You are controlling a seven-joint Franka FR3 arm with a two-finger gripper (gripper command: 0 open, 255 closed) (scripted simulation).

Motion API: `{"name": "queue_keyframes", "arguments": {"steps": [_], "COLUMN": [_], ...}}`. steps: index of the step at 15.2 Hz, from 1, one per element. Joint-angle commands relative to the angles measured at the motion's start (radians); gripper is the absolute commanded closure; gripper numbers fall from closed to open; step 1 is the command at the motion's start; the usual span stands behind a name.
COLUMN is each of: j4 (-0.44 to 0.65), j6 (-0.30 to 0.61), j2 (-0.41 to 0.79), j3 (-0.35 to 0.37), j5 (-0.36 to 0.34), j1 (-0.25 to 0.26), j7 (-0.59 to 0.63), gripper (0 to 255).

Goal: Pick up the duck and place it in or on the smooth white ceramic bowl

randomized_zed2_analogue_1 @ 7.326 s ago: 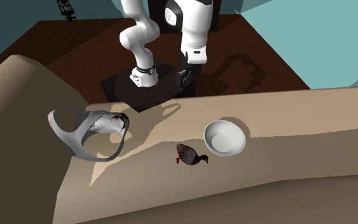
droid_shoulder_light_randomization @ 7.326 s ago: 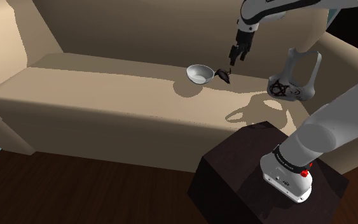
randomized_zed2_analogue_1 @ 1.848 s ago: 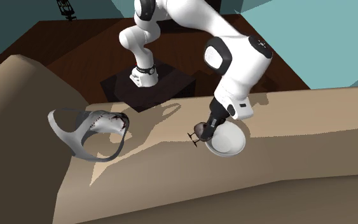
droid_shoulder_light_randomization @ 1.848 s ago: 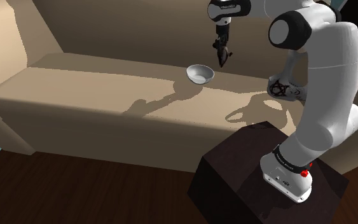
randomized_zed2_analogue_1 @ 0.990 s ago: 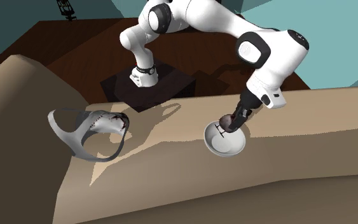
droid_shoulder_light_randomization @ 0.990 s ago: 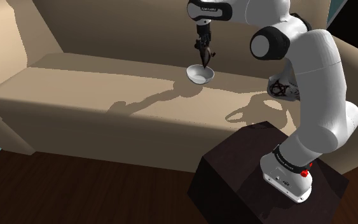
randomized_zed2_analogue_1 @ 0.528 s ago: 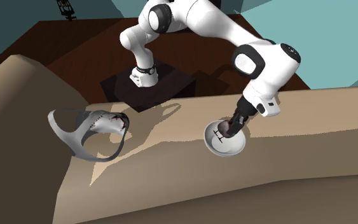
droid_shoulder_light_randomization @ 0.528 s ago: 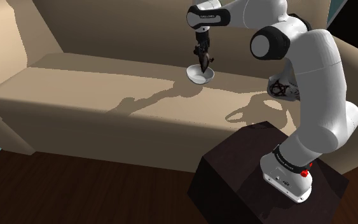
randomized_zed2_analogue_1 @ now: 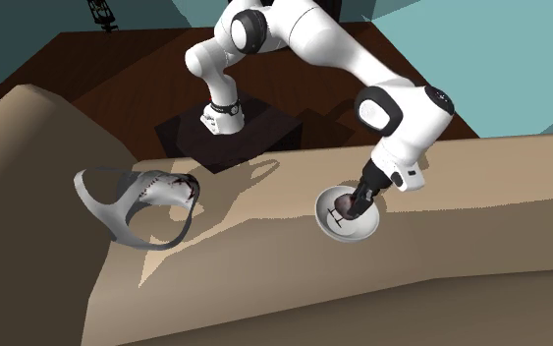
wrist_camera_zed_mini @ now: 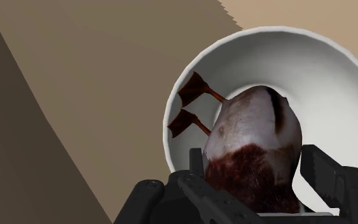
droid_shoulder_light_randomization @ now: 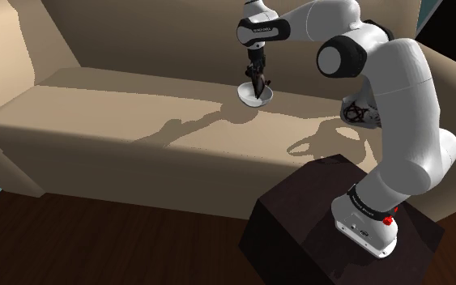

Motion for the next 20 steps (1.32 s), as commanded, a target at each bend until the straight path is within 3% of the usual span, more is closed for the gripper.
{"name": "queue_keyframes", "arguments": {"steps": [1, 6, 7, 12, 16, 20], "j4": [0.001, 0.001, 0.000, 0.001, 0.174, 0.174], "j6": [0.002, 0.002, 0.002, 0.002, -0.144, -0.144], "j2": [0.001, 0.001, 0.001, 0.001, 0.030, 0.030], "j3": [0.000, 0.000, 0.000, 0.000, 0.002, 0.002], "j5": [0.000, 0.000, 0.000, 0.000, 0.005, 0.005], "j1": [0.000, 0.000, 0.000, 0.000, 0.004, 0.004], "j7": [0.000, 0.000, 0.000, 0.000, -0.008, -0.008], "gripper": [255, 255, 0, 0, 0, 0]}}
